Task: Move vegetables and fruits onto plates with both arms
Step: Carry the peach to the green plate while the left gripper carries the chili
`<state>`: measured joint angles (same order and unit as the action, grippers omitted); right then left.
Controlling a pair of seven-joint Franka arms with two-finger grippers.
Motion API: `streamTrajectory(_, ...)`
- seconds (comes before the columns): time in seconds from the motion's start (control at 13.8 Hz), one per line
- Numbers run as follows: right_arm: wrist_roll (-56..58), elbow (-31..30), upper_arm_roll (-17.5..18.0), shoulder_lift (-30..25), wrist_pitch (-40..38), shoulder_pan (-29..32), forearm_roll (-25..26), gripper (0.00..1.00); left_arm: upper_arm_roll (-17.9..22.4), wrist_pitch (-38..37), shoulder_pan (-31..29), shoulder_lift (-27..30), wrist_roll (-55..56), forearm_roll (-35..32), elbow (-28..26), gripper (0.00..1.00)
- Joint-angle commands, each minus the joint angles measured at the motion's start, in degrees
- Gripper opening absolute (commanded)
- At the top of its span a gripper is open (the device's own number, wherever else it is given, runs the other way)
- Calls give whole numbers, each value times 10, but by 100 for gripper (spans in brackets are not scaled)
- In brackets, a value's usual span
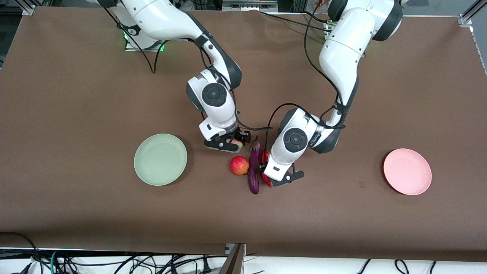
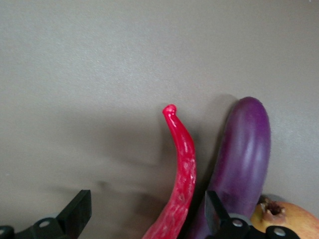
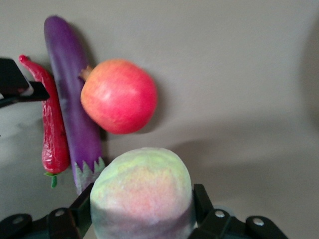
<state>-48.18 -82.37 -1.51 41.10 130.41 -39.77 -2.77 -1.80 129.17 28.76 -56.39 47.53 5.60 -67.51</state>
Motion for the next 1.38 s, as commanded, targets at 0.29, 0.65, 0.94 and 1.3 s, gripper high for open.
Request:
streamTrajectory(0.29, 225, -9, 1, -48, -110, 131, 0, 41, 12, 10, 9, -27, 3, -2, 24, 100)
streamTrajectory(0.65, 385, -11, -1, -43, -128, 231, 3, 42, 12, 11, 9, -28, -9, -2, 20, 59)
streamTrajectory(0.94, 410, -17, -1, -23, -128, 264, 4, 42, 12, 11, 9, -27, -24, -14, 19, 29)
streamTrajectory(1.3, 408, -19, -2, 0, -123, 269, 2, 43, 11, 2, -1, -17, -55, -16, 19, 0)
